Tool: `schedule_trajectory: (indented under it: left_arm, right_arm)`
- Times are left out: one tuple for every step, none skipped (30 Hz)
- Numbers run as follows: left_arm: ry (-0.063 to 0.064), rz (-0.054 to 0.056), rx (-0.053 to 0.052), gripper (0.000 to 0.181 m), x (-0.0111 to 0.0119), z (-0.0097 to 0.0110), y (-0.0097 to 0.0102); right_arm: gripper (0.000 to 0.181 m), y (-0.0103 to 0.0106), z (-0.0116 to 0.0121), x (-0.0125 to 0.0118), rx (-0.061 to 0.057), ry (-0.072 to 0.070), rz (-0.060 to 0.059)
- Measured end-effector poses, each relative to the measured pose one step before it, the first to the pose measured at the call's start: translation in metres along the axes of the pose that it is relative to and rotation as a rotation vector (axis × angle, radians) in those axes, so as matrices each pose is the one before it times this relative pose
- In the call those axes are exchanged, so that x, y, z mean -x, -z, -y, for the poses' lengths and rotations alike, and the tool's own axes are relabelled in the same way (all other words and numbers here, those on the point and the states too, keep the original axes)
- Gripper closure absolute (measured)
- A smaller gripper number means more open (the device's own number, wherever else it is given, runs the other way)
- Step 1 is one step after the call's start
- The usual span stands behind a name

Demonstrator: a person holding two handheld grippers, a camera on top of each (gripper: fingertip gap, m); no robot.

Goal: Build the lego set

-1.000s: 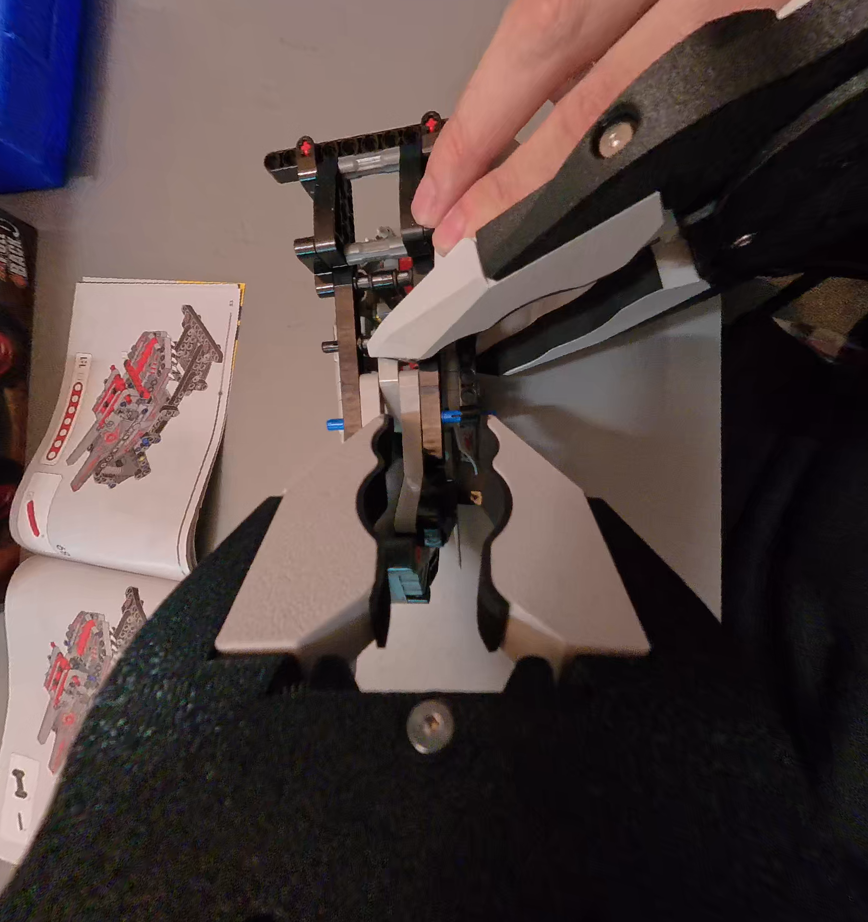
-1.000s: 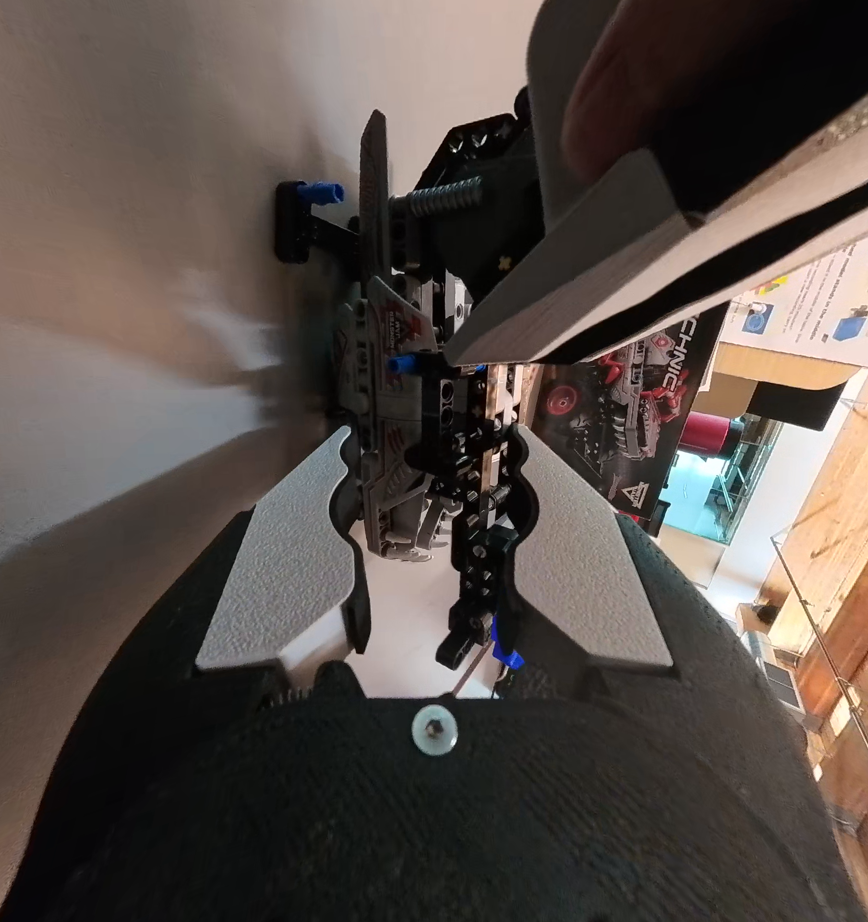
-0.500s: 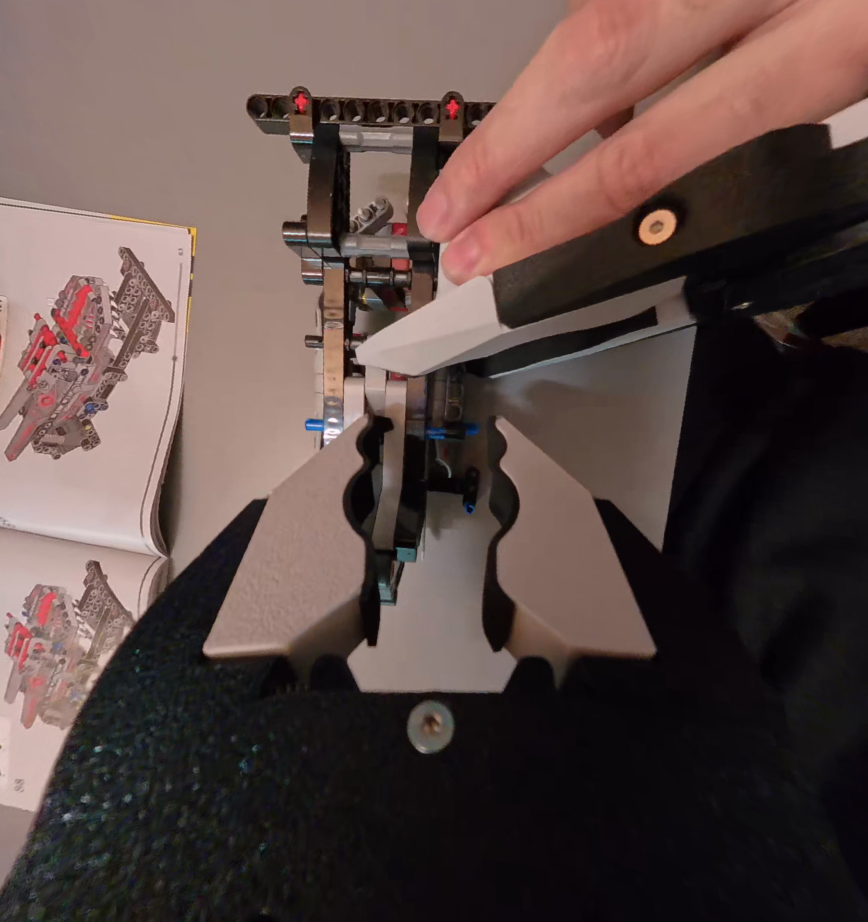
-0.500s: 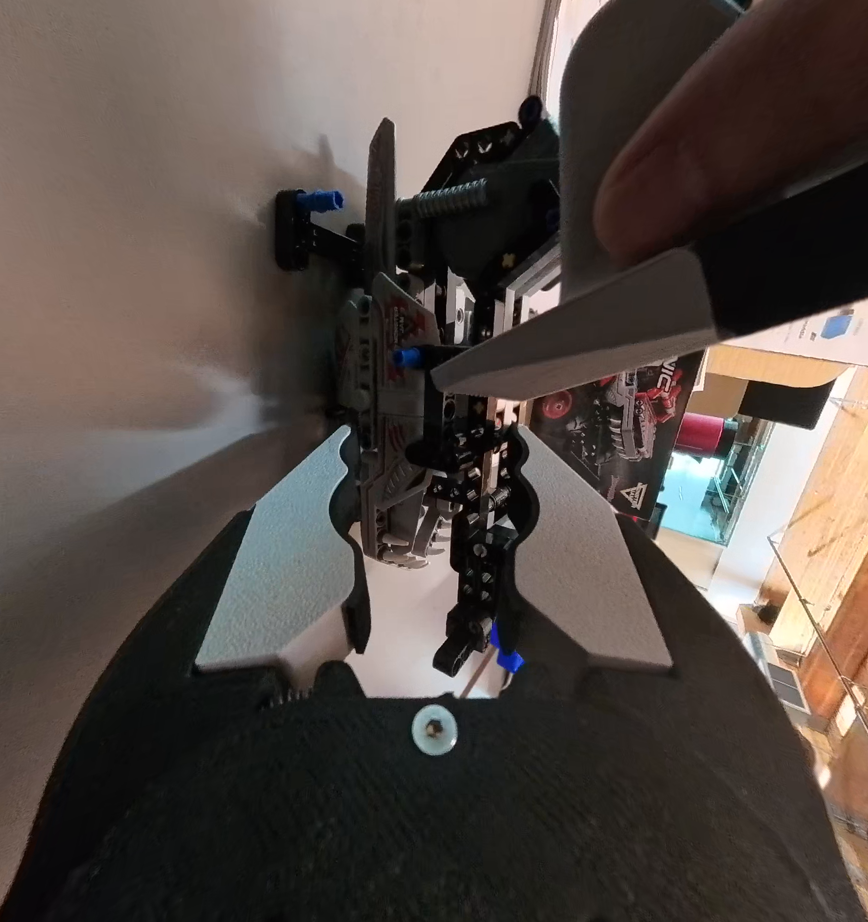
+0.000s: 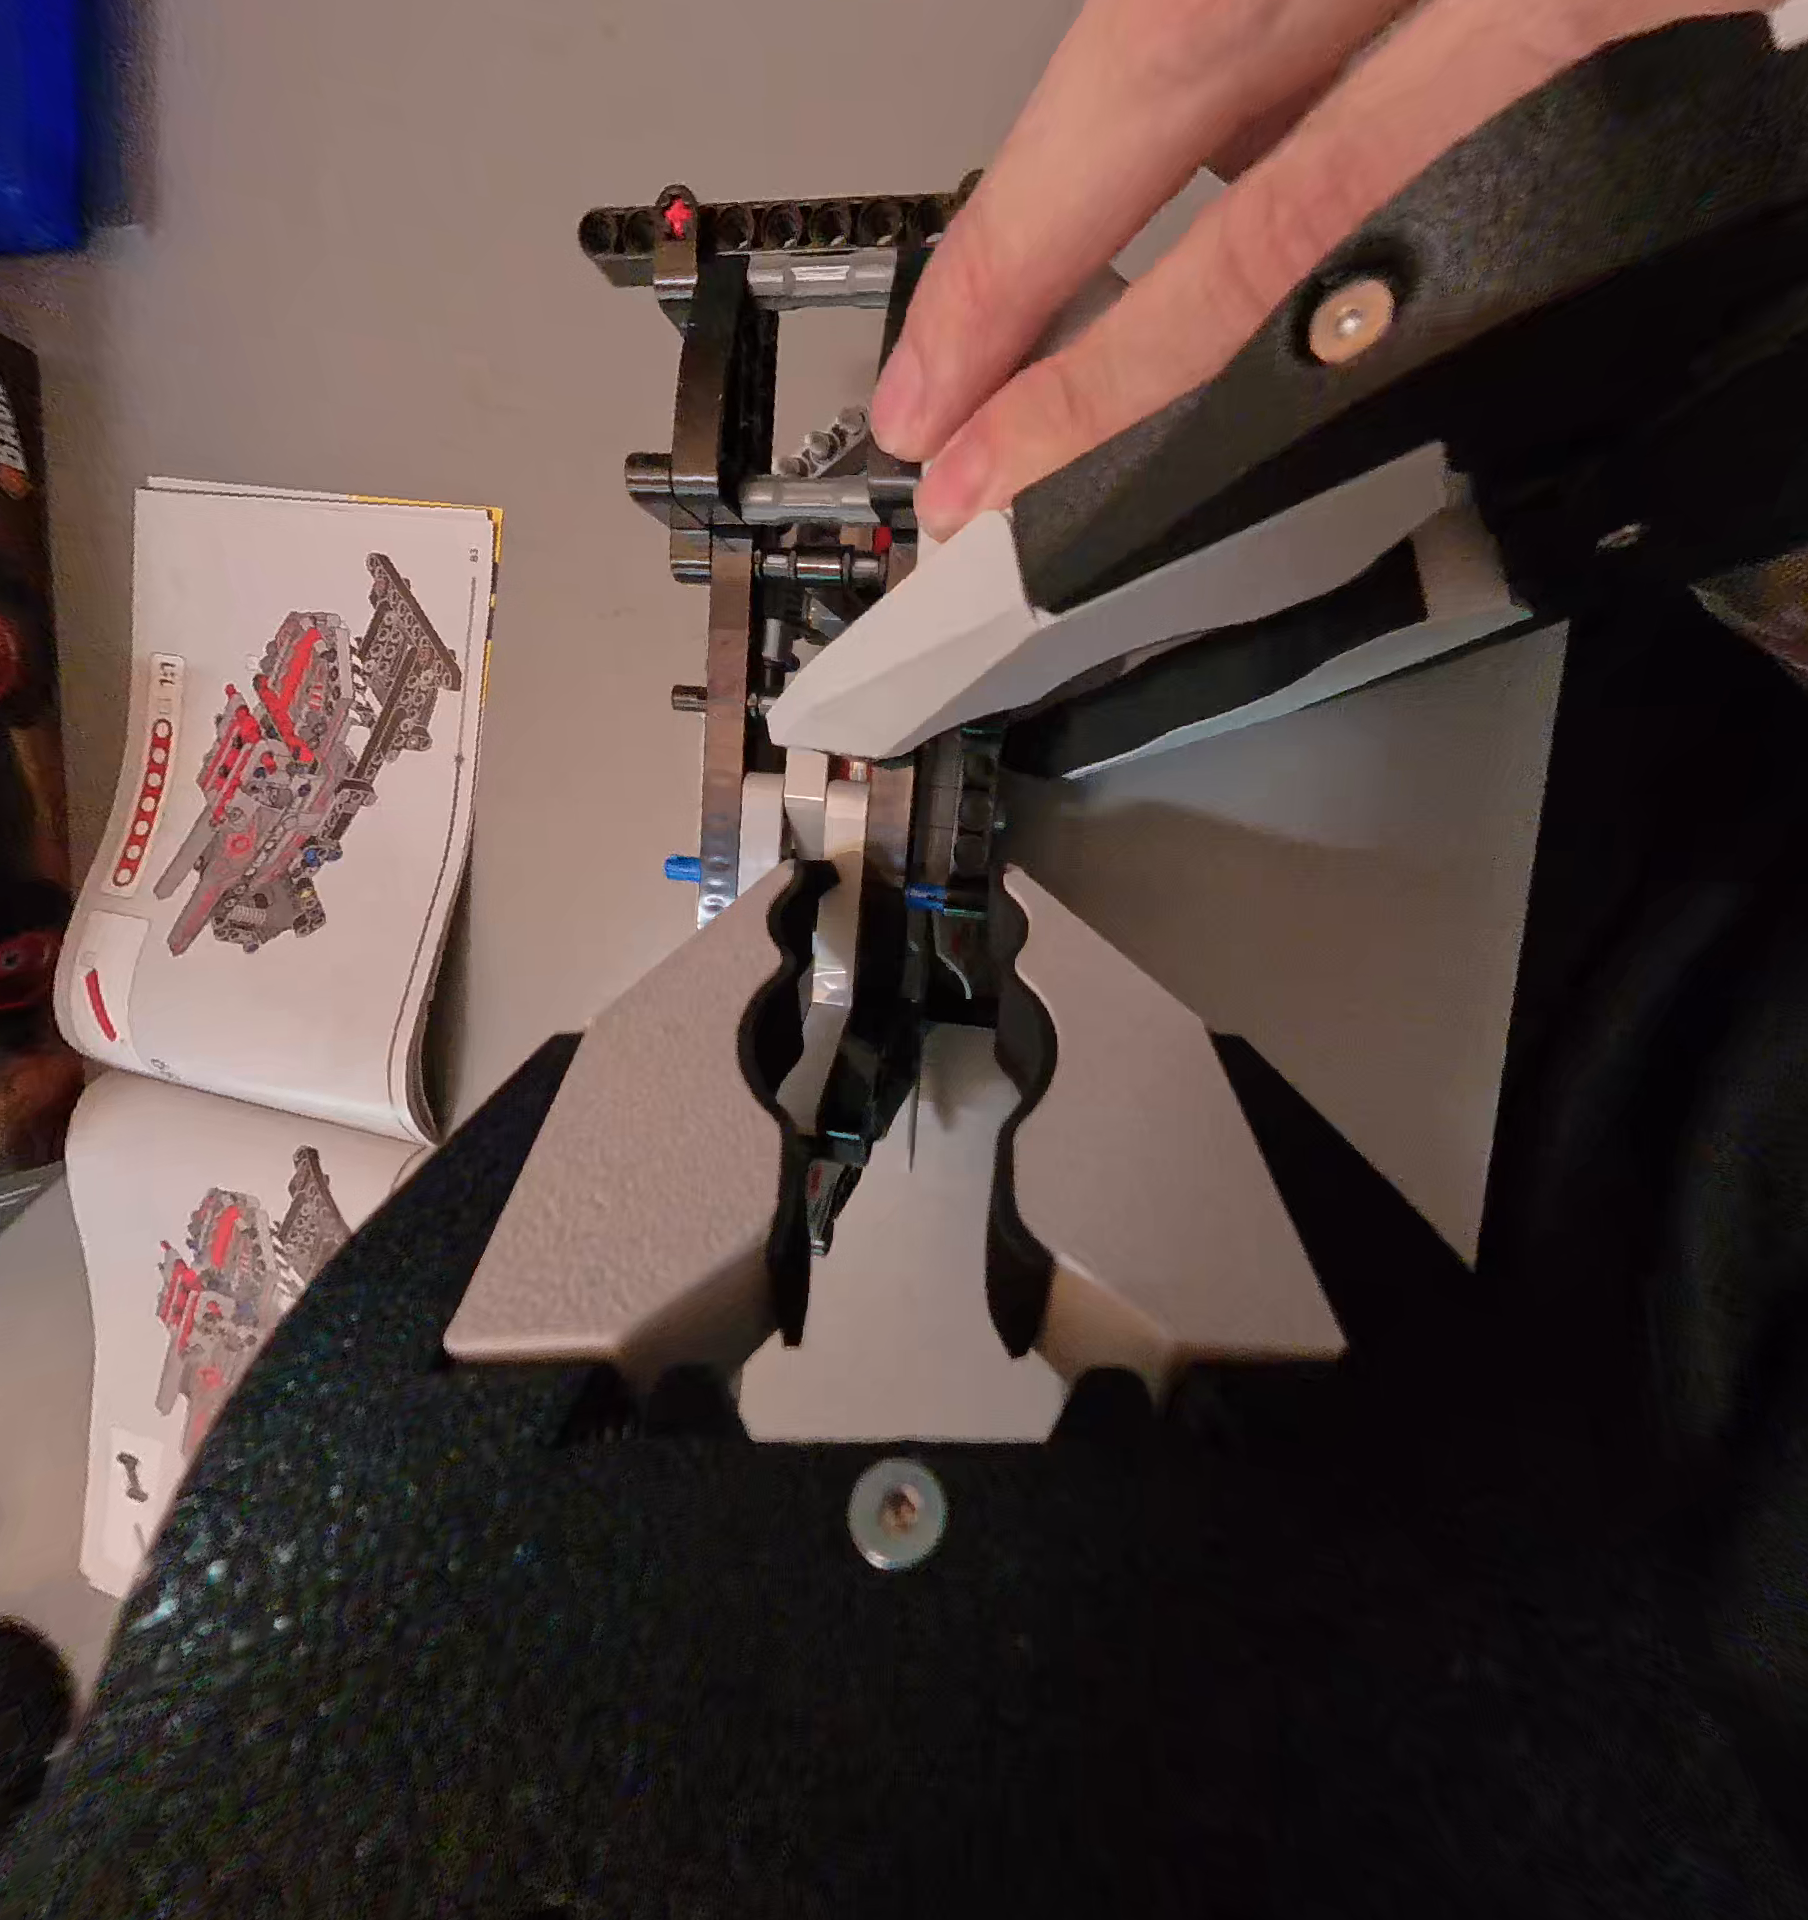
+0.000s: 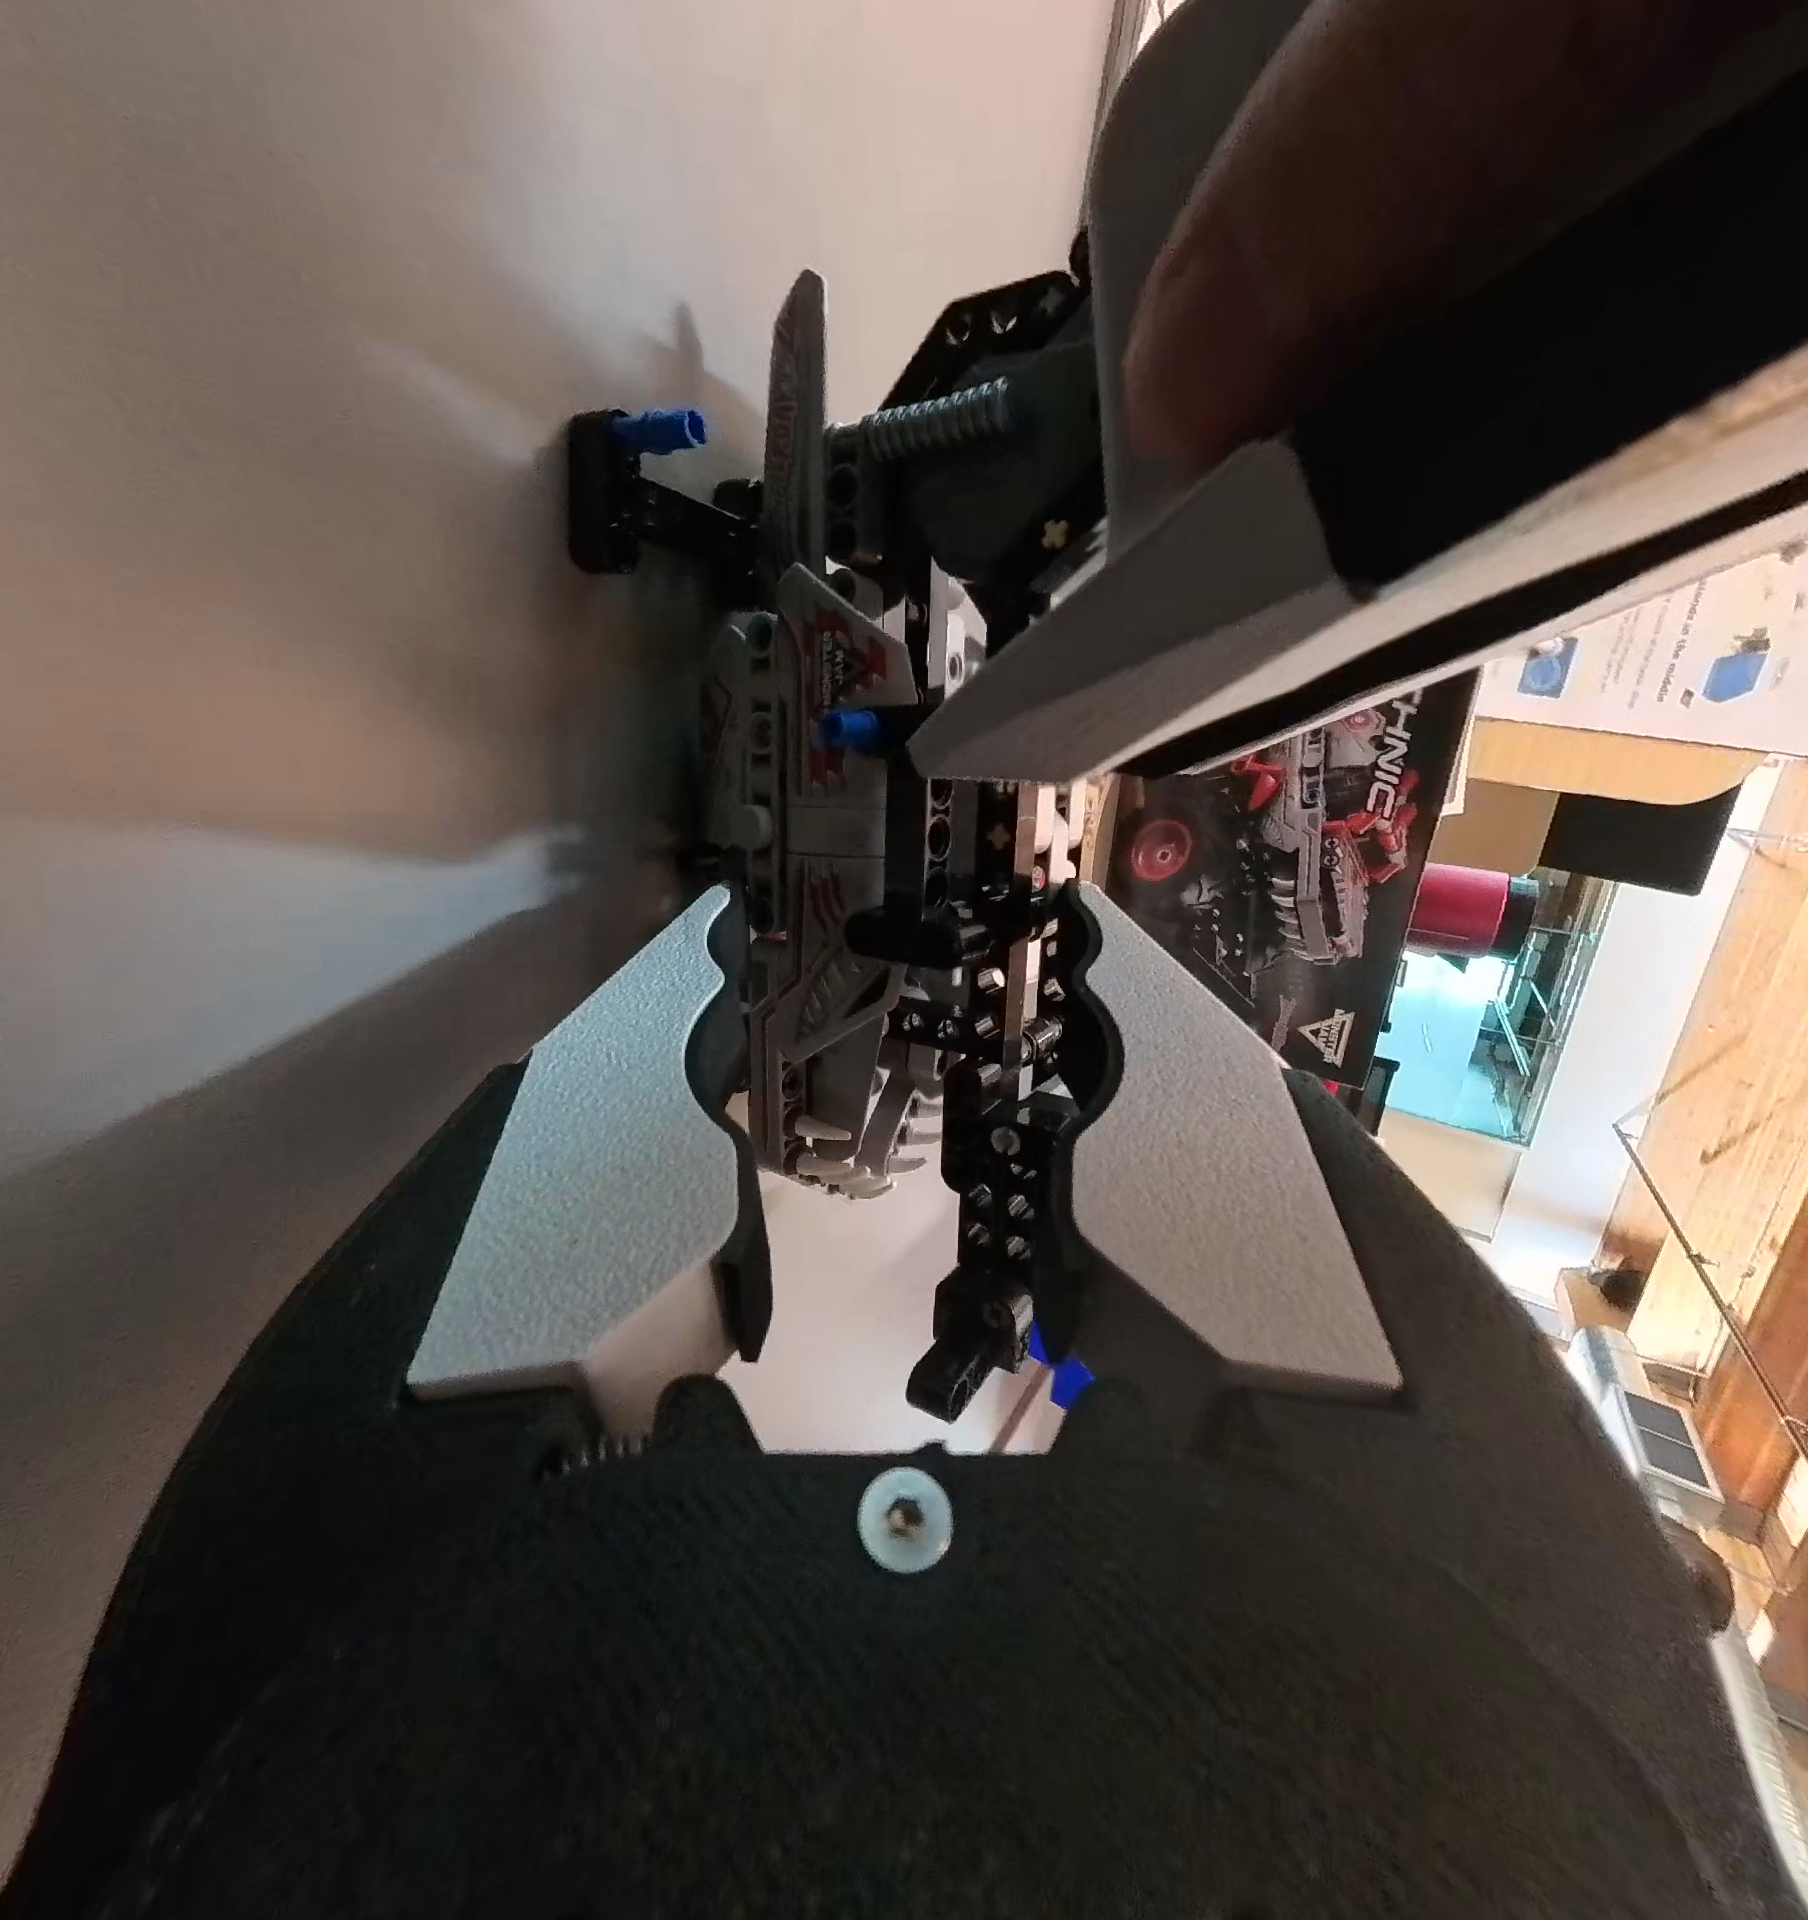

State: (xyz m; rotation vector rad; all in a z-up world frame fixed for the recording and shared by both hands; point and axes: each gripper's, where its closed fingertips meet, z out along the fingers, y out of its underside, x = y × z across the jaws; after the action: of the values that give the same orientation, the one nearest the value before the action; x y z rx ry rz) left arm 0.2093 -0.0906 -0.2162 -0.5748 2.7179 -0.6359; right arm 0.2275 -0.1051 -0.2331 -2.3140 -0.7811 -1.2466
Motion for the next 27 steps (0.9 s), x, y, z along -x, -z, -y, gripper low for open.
schedule_trajectory:
  left_arm:
    - [-0.0161, 0.0052, -0.0050, 0.151, 0.00004, -0.00025, 0.00023]
    - [-0.0145, 0.0003, -0.0028, 0.151, 0.00000, -0.00070, 0.00019]
    - [-0.0115, -0.0055, 0.0013, 0.151, -0.00005, -0.00130, 0.00039]
    - [-0.0084, -0.0121, 0.0029, 0.150, -0.00024, -0.00147, 0.00013]
    - [-0.0053, -0.0164, 0.0008, 0.150, -0.00012, -0.00130, 0.00006]
    - [0.0032, -0.0203, -0.0007, 0.149, 0.00007, -0.00101, 0.00013]
    - [0.0074, -0.0201, -0.0050, 0.149, 0.00013, 0.00000, 0.00020]
    - [0.0046, -0.0133, -0.0037, 0.150, 0.00037, 0.00017, -0.00014]
    - [-0.0020, -0.0043, -0.0007, 0.150, 0.00011, 0.00036, -0.00005]
    - [-0.0080, 0.0025, 0.0036, 0.150, 0.00010, 0.00007, -0.00005]
    - [-0.0133, 0.0091, 0.0022, 0.151, 0.00089, 0.00042, 0.00010]
    - [-0.0195, 0.0074, -0.0044, 0.151, 0.00063, 0.00127, 0.00013]
    - [-0.0193, 0.0037, -0.0094, 0.152, 0.00032, 0.00199, 0.00010]
    - [-0.0204, 0.0001, -0.0059, 0.153, -0.00007, 0.00154, 0.00009]
    - [-0.0141, -0.0037, 0.0051, 0.156, -0.00002, 0.00029, 0.00015]
    - [0.0005, -0.0087, 0.0063, 0.156, -0.00003, -0.00018, 0.00003]
    - [0.0098, -0.0120, 0.0013, 0.156, 0.00026, -0.00014, -0.00001]
    - [0.0153, -0.0114, -0.0021, 0.156, 0.00062, -0.00009, 0.00025]
    - [0.0087, -0.0094, 0.0002, 0.158, 0.00049, -0.00056, 0.00023]
    - [0.0044, -0.0080, -0.0029, 0.158, 0.00029, -0.00051, 0.00025]
    - [0.0045, -0.0046, -0.0031, 0.158, 0.00038, -0.00032, 0.00011]
    - [-0.0032, -0.0012, -0.0029, 0.158, 0.00011, -0.00032, 0.00018]
    - [-0.0061, 0.0004, -0.0008, 0.158, -0.00006, -0.00015, 0.00005]
    - [-0.0095, 0.0032, 0.0014, 0.158, 0.00010, -0.00028, 0.00018]
    - [-0.0135, 0.0036, 0.0054, 0.157, 0.00026, -0.00072, 0.00033]
    - [-0.0129, 0.0002, 0.0067, 0.157, -0.00004, -0.00117, 0.00019]
    - [-0.0009, 0.0005, -0.0018, 0.157, 0.00016, -0.00035, 0.00030]
  right_arm:
    - [0.123, -0.00001, 0.00021, -0.00005, -0.0023, -0.0048, -0.0008]
    - [0.123, 0.00005, 0.00012, -0.00008, -0.0012, 0.0022, -0.0017]
    - [0.123, -0.00009, 0.00003, -0.00004, 0.0015, 0.0037, -0.0011]
    - [0.123, -0.00032, -0.00034, -0.00006, 0.0048, 0.0054, -0.0010]
    - [0.123, -0.00040, -0.00024, -0.00024, 0.0035, 0.0068, -0.0024]
    - [0.123, -0.00023, 0.00018, -0.00010, 0.0010, 0.0041, -0.0017]
    - [0.123, -0.00024, 0.00037, -0.00009, -0.0012, 0.0025, -0.0005]
    - [0.123, -0.00018, -0.00004, -0.00008, -0.0005, -0.0018, 0.0009]
    - [0.123, -0.00018, -0.00030, 0.00005, -0.0011, -0.0029, 0.0012]
    - [0.123, -0.00007, 0.00001, -0.00003, -0.0047, -0.0007, 0.0003]
    - [0.123, 0.00007, 0.00016, 0.00003, -0.0066, 0.0027, -0.0012]
    - [0.123, -0.00004, -0.00044, -0.00002, -0.0018, -0.0026, 0.0002]
    - [0.123, -0.00028, -0.00095, -0.00004, 0.0046, -0.0079, 0.0027]
    - [0.124, -0.00019, -0.00091, -0.00004, 0.0030, -0.0024, 0.0022]
    - [0.124, -0.00002, -0.00010, -0.00006, -0.0063, -0.0011, 0.0012]
    - [0.123, 0.00017, 0.00049, 0.00006, -0.0096, -0.0013, 0.0009]
    - [0.123, 0.00009, 0.00011, -0.00001, -0.0054, -0.0074, 0.0006]
    - [0.123, 0.00004, -0.00001, -0.00001, -0.0025, -0.0113, 0.0021]
    - [0.123, 0.00003, 0.00037, -0.00012, -0.0054, -0.0054, 0.0026]
    - [0.123, 0.00007, 0.00039, -0.00014, -0.0063, -0.0059, 0.0036]
    - [0.123, -0.00003, 0.00036, -0.00014, -0.0078, -0.0100, 0.0036]
    - [0.123, 0.00021, 0.00048, -0.00004, -0.0116, -0.0170, 0.0069]
    - [0.122, 0.00107, 0.00110, 0.00072, -0.0204, -0.0263, 0.0187]
    - [0.115, 0.00241, 0.00073, 0.00334, -0.0272, -0.0364, 0.0452]
    - [0.112, 0.00483, -0.00014, 0.00196, -0.0306, -0.0506, 0.0461]
    - [0.117, 0.00791, -0.00212, -0.00167, -0.0249, -0.0554, 0.0308]
    - [0.117, 0.00962, -0.00068, -0.00481, -0.0389, -0.0609, 0.0167]
